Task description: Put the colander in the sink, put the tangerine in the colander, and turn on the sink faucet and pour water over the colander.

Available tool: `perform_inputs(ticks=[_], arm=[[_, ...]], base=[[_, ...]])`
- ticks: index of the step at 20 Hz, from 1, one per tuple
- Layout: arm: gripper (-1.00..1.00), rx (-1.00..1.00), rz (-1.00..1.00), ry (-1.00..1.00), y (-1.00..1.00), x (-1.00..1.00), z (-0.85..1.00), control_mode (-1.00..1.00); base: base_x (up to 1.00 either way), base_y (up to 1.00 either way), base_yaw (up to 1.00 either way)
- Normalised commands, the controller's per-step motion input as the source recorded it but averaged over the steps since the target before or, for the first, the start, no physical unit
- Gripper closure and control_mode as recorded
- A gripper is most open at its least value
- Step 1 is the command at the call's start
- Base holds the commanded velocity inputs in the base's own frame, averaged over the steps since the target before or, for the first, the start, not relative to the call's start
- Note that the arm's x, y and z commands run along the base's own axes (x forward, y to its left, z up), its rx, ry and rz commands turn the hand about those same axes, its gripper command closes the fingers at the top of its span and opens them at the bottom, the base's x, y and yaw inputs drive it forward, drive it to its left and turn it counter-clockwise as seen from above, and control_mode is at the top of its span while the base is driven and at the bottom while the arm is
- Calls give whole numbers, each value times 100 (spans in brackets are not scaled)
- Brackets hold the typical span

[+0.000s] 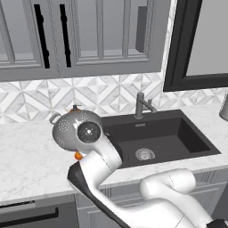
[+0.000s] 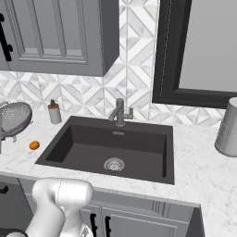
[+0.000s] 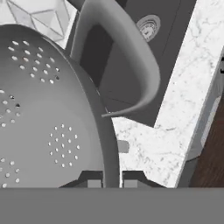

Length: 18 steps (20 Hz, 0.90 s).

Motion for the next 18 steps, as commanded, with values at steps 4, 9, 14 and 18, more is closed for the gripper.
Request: perform_inputs(ticks=[4, 9, 14, 18], arm=[[100, 23, -54, 0, -89, 0, 17, -100], [100, 24, -51, 0, -50, 0, 11, -100], [100, 24, -45, 0, -23, 11, 3, -100], [100, 18, -42, 3, -8, 28, 0, -100]], base=[[0, 0, 0], [0, 0, 0], [0, 0, 0], [0, 0, 0]])
